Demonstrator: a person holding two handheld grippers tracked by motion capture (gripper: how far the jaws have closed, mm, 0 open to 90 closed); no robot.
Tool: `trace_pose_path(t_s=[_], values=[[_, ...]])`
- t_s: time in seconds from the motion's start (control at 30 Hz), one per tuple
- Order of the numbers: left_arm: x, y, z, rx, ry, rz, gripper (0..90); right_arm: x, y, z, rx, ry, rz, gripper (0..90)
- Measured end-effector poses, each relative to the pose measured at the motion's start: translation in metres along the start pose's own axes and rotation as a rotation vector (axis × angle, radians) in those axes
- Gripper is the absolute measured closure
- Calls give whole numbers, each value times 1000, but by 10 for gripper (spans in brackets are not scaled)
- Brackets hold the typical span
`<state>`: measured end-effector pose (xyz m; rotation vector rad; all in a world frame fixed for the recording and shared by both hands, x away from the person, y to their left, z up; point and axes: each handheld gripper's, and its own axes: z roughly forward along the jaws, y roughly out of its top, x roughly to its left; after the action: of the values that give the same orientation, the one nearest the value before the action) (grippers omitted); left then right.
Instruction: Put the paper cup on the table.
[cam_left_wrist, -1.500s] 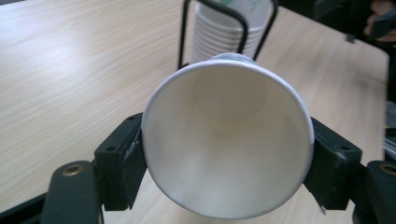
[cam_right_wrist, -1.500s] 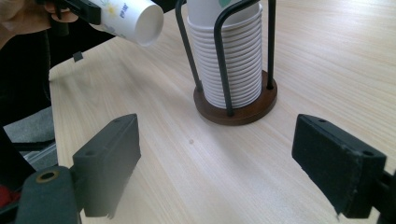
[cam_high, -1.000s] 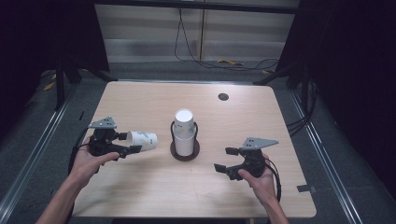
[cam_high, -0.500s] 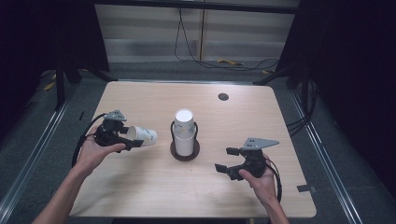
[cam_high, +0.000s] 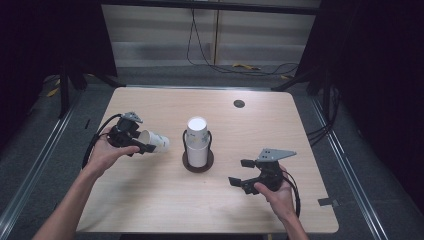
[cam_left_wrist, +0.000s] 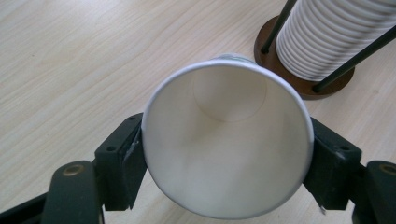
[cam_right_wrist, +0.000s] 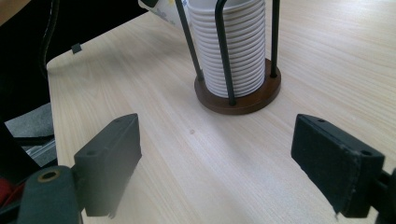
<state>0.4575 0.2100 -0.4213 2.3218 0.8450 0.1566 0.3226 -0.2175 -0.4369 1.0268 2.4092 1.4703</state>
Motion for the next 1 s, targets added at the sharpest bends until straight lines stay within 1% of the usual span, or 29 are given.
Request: trace_pose_path(t_s=[0.03,0.07,0.1,0.13,0.2,0.23,0.33,0.37,0.4,0.43,0.5,0.53,0.57,0.6,0.63,0.73,0.8,0.83,0.87,0.9,0.93,0.97,1.0], values=[[1,2,1,19,5,5,255,0,0,0,0,-2,-1,157],[1,2,1,19,5,5,255,0,0,-1,-2,-2,1,157],[2,4,2,31,15,8,255,-1,0,-1,-2,-2,3,157],[2,4,2,31,15,8,255,-1,0,-1,-2,-2,3,157],[2,8,4,62,12,14,253,0,0,-1,-1,-1,2,157],[2,8,4,62,12,14,251,0,0,0,-1,-1,2,157],[0,13,7,121,22,46,248,-1,0,0,-2,1,-2,157],[0,14,8,127,29,46,247,-1,0,0,-2,0,-1,157],[0,15,9,135,26,53,247,-1,0,0,-2,1,2,157],[1,16,9,137,36,58,246,-1,0,0,0,0,4,157],[3,18,10,146,36,50,245,-1,-1,0,1,-2,0,157],[3,18,10,146,36,50,245,-1,-1,0,0,-2,2,157],[4,19,12,157,42,55,245,-1,0,0,2,-4,0,158],[4,19,13,167,44,51,243,-1,0,0,-1,-8,-5,160],[4,20,13,170,48,57,242,-1,0,0,-3,-11,-2,164],[5,21,14,171,35,51,242,-1,0,-1,-3,-10,-1,163],[5,22,15,187,28,56,242,-2,-1,-1,0,-13,-4,164],[5,22,16,199,28,63,242,-1,-1,-1,-1,-11,-2,163],[3,23,17,201,35,56,243,-1,0,-1,-3,-11,-2,163],[3,23,17,202,42,58,244,-1,0,-1,-3,-11,-2,163],[3,24,17,203,43,56,243,-1,0,-1,-4,-10,-3,163],[3,25,17,208,40,65,242,-1,0,-1,-7,-10,-3,163],[3,25,17,208,40,65,241,-1,0,-1,-7,-10,-3,163]])
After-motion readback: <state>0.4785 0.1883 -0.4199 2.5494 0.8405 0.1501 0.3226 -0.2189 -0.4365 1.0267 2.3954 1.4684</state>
